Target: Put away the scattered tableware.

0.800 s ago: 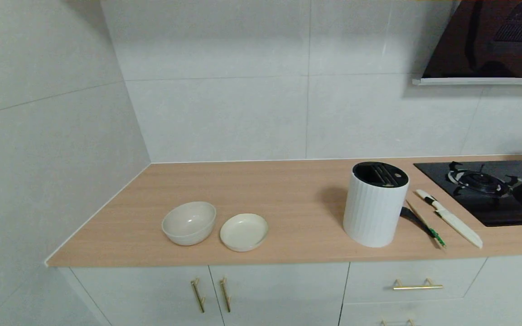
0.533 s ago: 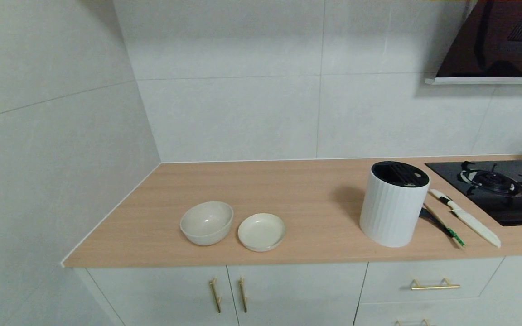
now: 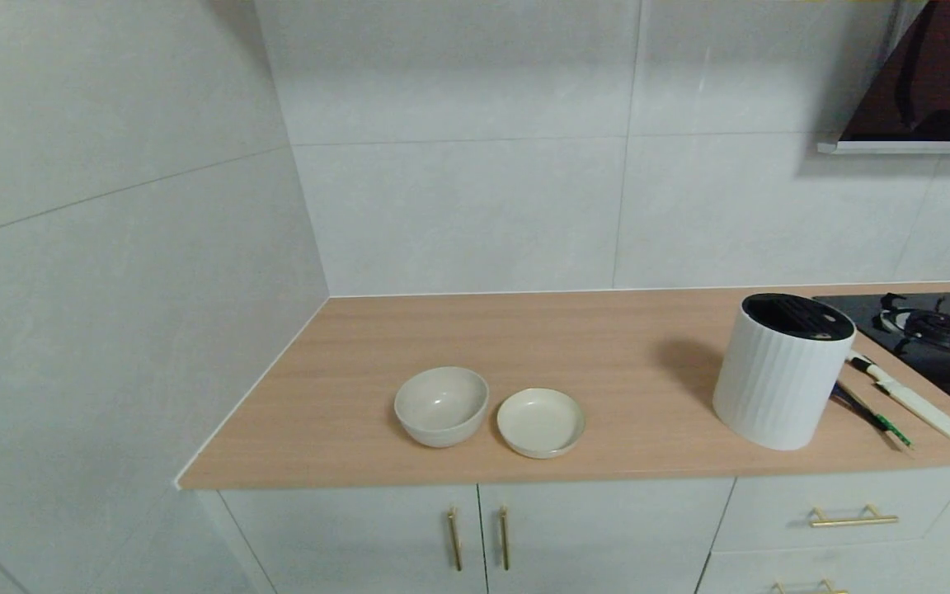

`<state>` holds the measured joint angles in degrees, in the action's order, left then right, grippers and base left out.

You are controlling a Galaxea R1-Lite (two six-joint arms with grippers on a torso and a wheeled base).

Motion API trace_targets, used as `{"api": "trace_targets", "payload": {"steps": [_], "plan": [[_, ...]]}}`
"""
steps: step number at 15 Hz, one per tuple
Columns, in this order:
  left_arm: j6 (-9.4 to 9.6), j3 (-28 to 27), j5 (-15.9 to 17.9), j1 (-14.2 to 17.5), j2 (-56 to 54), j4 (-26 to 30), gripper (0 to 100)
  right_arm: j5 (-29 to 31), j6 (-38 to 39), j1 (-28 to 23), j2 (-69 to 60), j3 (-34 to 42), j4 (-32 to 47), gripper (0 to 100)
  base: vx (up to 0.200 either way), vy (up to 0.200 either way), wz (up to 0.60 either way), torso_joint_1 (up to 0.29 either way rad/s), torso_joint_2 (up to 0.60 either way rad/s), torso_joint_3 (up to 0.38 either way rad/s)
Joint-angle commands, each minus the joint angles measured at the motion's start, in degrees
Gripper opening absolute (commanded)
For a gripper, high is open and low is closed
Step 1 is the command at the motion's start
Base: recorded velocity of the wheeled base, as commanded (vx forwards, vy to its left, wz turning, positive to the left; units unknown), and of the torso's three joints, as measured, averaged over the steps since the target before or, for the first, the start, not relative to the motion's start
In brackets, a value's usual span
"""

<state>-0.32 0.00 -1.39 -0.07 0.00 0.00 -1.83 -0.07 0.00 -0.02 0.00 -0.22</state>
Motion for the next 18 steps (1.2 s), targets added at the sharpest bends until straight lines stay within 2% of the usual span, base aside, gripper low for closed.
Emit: {"api": "trace_targets", "payload": {"steps": [1,14,18], "plan": [[-0.03,0.0,0.0,0.0,0.0,0.0,100,0.0,0.0,0.0,0.0,0.0,0.0,100,0.0,0.0,0.0,0.0,0.0,0.0],[0.23,0.0,0.0,0.0,0.0,0.0,100,0.0,-0.2,0.0,0.0,0.0,0.0,100,0.0,0.0,0.0,0.0,0.0,0.0],[0.23,0.0,0.1,0.0,0.0,0.0,100,0.0,-0.1,0.0,0.0,0.0,0.0,100,0.0,0.0,0.0,-0.134,0.28,0.16]]}}
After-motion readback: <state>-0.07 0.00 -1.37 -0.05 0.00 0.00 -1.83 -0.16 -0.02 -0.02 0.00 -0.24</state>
